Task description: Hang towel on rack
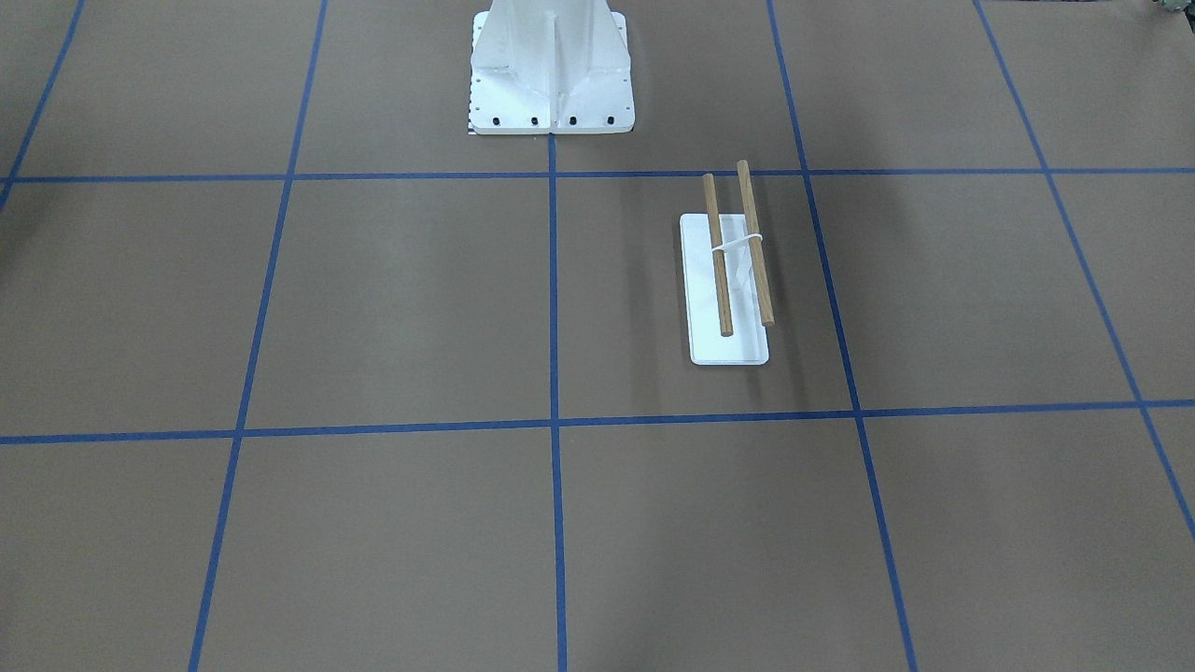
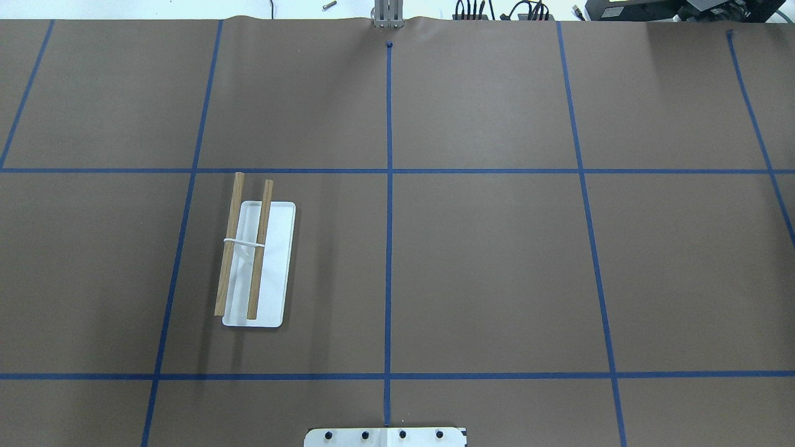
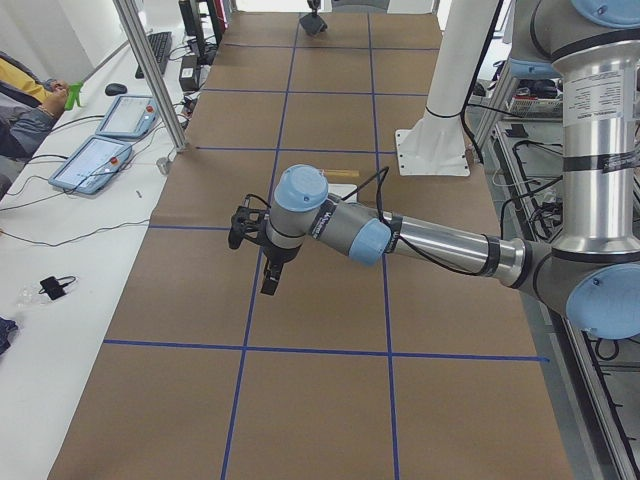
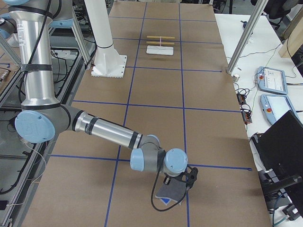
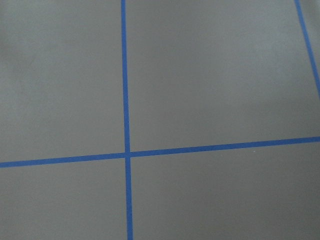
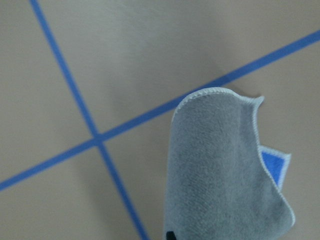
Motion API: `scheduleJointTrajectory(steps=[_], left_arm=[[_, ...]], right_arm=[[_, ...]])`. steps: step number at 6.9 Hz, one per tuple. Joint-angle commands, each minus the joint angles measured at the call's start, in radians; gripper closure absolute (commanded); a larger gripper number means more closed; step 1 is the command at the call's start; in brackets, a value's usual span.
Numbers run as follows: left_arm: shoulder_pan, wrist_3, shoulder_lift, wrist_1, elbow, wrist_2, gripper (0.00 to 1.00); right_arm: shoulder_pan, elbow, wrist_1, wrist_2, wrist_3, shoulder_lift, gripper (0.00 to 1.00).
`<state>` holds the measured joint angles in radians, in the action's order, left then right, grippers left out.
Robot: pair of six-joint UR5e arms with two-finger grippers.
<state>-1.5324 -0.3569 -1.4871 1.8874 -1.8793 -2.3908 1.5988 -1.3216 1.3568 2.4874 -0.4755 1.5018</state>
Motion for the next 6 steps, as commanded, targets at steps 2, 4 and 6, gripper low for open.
scheduleJointTrajectory(steps=[2,4,6], left_arm=[[0.095,-0.47,-0.204,0.133,0.058,-0.096,0.02],[0.177,-0.719,-0.341,0.217,0.101,-0.087,0.02],[0.254,-0.777,-0.425,0.35,0.149,-0.05,0.02]], right_arm=[[-0.159,-0.247,0.272,0.051,-0.406,-0.254,1.0],[-0.29,-0.3,0.266,0.042,-0.675,-0.392,1.0],[-0.405,-0.312,0.265,0.012,-0.931,-0.526,1.0]])
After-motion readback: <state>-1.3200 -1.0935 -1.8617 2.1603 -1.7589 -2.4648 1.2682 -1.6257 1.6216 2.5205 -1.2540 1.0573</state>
